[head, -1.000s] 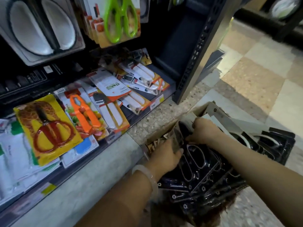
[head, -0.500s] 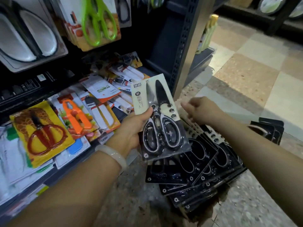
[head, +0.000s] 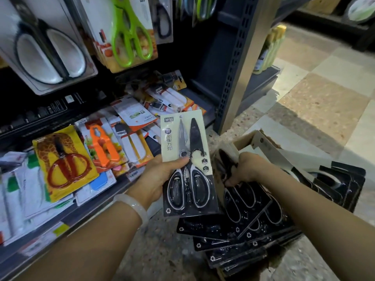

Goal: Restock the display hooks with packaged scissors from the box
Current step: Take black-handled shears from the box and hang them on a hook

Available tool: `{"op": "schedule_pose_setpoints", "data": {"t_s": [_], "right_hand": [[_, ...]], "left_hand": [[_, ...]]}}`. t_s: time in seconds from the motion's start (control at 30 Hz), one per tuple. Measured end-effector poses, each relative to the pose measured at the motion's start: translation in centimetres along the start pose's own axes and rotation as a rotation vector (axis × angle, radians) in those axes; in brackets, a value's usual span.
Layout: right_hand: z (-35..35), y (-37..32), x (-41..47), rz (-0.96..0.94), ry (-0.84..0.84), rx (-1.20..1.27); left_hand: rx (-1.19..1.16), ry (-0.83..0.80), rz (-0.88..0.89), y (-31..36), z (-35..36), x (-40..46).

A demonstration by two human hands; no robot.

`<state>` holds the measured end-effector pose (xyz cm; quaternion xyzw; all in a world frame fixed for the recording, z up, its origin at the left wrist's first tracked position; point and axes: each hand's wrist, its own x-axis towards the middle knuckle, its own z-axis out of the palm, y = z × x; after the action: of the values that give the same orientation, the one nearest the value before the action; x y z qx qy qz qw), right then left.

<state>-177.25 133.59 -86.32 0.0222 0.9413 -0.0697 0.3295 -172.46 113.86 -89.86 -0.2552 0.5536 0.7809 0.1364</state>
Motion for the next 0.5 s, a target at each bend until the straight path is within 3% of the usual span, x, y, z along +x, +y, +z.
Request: {"op": "schedule_pose_setpoints", "data": {"t_s": [0.17,0.37,0.5], "right_hand": [[-2.4,2.3,0.2,-0.040,0.021,0.359],[-2.7,3.8,1.2,-0.265,0.094,0.925],[-2.1,0.6,2.2,-0.443,0.095,1.011]], "left_hand": [[0.002,0.033,0.033,-0.2,1.5,0.7],[-0.068,0.092,0.077,1.0,2.3,0.9],[-0.016,0.194,0.140,2.2,0.0,0.6]]}}
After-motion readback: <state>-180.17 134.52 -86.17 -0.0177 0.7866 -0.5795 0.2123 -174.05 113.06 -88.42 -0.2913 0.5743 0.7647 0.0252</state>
